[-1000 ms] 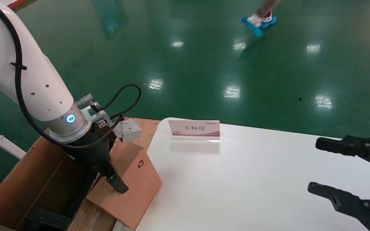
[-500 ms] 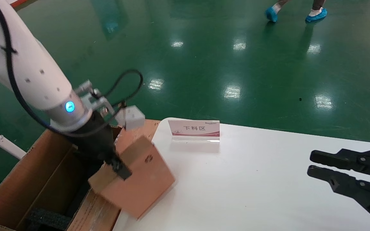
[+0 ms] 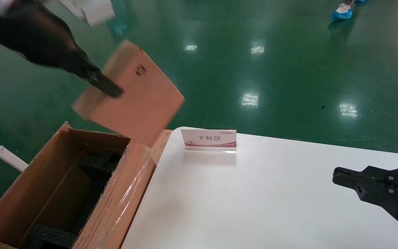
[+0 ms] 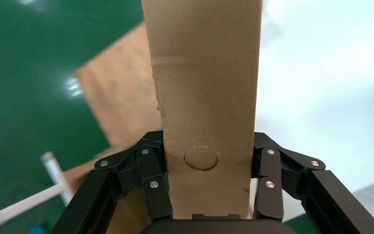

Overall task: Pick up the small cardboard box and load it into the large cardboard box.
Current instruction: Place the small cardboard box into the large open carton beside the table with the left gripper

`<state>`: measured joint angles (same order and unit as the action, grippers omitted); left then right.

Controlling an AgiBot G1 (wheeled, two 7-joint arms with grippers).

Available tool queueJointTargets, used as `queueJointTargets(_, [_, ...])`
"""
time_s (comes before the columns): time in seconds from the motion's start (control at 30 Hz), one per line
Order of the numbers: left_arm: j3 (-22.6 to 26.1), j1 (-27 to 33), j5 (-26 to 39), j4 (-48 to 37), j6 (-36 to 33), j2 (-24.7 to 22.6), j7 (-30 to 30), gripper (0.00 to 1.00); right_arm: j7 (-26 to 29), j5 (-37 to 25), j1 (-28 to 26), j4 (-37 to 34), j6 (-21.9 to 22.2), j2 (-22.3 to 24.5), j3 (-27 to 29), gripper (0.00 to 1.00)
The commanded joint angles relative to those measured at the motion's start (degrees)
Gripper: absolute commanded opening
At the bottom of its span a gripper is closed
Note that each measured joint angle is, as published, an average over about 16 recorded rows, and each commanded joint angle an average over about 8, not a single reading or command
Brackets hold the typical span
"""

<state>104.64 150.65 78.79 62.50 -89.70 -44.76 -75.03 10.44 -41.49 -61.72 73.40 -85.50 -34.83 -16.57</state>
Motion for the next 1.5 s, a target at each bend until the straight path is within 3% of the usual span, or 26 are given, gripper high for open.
queueJointTargets(0.03, [-0.3, 2.3, 0.7, -2.4, -1.2, -0.6, 1.2, 0.0, 0.0, 0.0, 0.0, 0.0, 0.0, 0.0, 0.0, 0.0])
queueJointTargets(0.17, [5.3, 5.7, 0.0, -3.7, -2.0, -0.9, 4.1, 0.0, 0.0, 0.0, 0.0, 0.0, 0.0, 0.0, 0.0, 0.0])
queueJointTargets(0.4, [20.3, 12.0, -3.5, -4.0, -2.2, -0.6, 7.8, 0.0, 0.0, 0.0, 0.0, 0.0, 0.0, 0.0, 0.0, 0.0])
queueJointTargets(0.6, [31.3, 13.9, -7.7, -4.5, -1.7, -0.4, 8.9, 0.0, 0.0, 0.0, 0.0, 0.0, 0.0, 0.0, -0.1, 0.0])
queueJointTargets(0.63, [32.7, 14.0, -8.3, -4.6, -1.5, -0.3, 9.1, 0.0, 0.0, 0.0, 0.0, 0.0, 0.0, 0.0, -0.1, 0.07])
queueJointTargets(0.87, [38.5, 13.4, -10.5, -6.0, -0.4, 0.9, 9.4, 0.0, 0.0, 0.1, 0.0, 0.0, 0.0, 0.0, -0.1, 0.94])
queueJointTargets(0.9, [39.0, 13.2, -10.6, -6.1, -0.2, 1.2, 9.3, 0.0, 0.0, 0.1, 0.0, 0.0, 0.0, 0.0, -0.1, 1.0])
queueJointTargets(1.5, [42.7, 8.8, -8.0, -4.2, 6.1, 7.1, 4.3, 0.0, -0.1, 0.1, 0.0, 0.0, 0.1, 0.1, -0.2, 1.0])
